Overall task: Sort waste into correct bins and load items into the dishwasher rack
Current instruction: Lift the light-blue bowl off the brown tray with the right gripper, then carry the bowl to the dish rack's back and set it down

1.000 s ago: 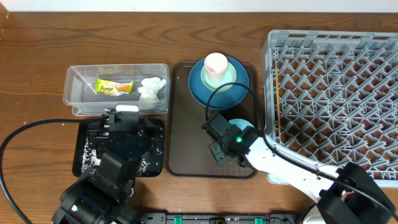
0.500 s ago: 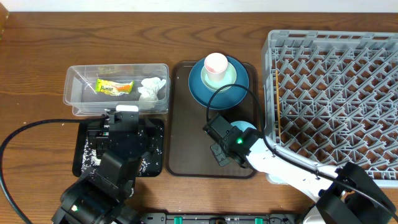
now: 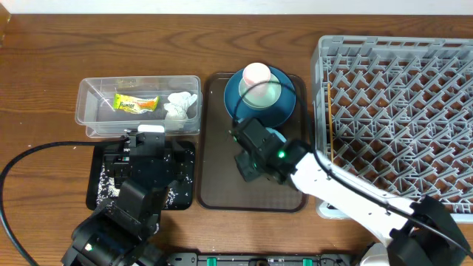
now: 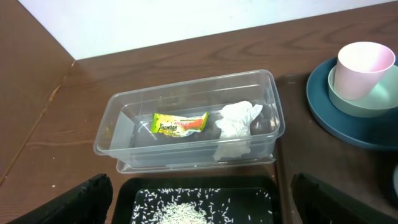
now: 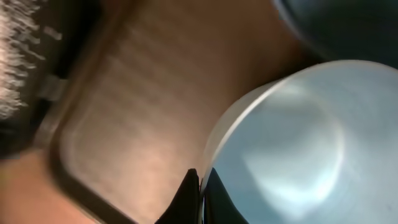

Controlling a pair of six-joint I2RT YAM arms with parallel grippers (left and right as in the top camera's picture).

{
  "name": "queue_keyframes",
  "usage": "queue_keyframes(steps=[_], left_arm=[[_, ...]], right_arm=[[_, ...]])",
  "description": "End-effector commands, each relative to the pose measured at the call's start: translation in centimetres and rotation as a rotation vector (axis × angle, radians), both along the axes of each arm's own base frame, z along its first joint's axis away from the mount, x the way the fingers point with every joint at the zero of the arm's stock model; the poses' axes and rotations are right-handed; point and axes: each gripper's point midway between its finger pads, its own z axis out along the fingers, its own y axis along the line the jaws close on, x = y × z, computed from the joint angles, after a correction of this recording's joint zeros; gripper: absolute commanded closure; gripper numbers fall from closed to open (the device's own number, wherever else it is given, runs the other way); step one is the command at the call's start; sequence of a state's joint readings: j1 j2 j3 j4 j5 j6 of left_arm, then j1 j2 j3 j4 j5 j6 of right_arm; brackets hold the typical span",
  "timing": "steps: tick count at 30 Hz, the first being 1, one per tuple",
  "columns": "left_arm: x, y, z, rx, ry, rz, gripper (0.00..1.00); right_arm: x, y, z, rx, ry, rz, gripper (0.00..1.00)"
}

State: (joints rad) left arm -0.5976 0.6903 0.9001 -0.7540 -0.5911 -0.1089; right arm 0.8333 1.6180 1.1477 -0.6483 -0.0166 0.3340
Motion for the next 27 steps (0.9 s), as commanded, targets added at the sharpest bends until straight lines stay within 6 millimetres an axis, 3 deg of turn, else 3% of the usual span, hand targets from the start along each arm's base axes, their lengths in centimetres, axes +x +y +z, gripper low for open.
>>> queue_keyframes(steps=[1,5,9,13,17,22,27], left_arm=[[0.0,0.3,1.2,-0.018,-0.032,0.025,0.05],[0.0,0.3,1.2,-0.018,-0.032,0.025,0.05],[0.0,0.3,1.2,-0.018,-0.032,0.025,0.05],[0.0,0.3,1.2,-0.018,-0.032,0.025,0.05],[0.0,0.3,1.2,-0.018,-0.032,0.025,0.05],[0.0,0.3,1.2,-0.019,-0.032,0.025,0.05],[0.0,0.3,1.2,-0.018,-0.032,0.025,0.05]], right_arm=[[2.4,0.5,3.7,0.095,-0.006,0.019,0.99],[6.1,-0.3,7.8,0.241,-0.024,-0.005,0.99],[10.8,-3.0,11.7,0.43,-0.073,-0.04,0.99],[15.0,-8.0,14.9,0.615,-0.143,-0.082,0.99],[18.0,-14.3,17.8,0.722,-0.268,-0.098,0.99],[19.4,-20.5,19.2,0.818,-0.349,-0.094,0.99],[20.4,-23.8,17.6,0.923,-0.325,-0.062,0.99]])
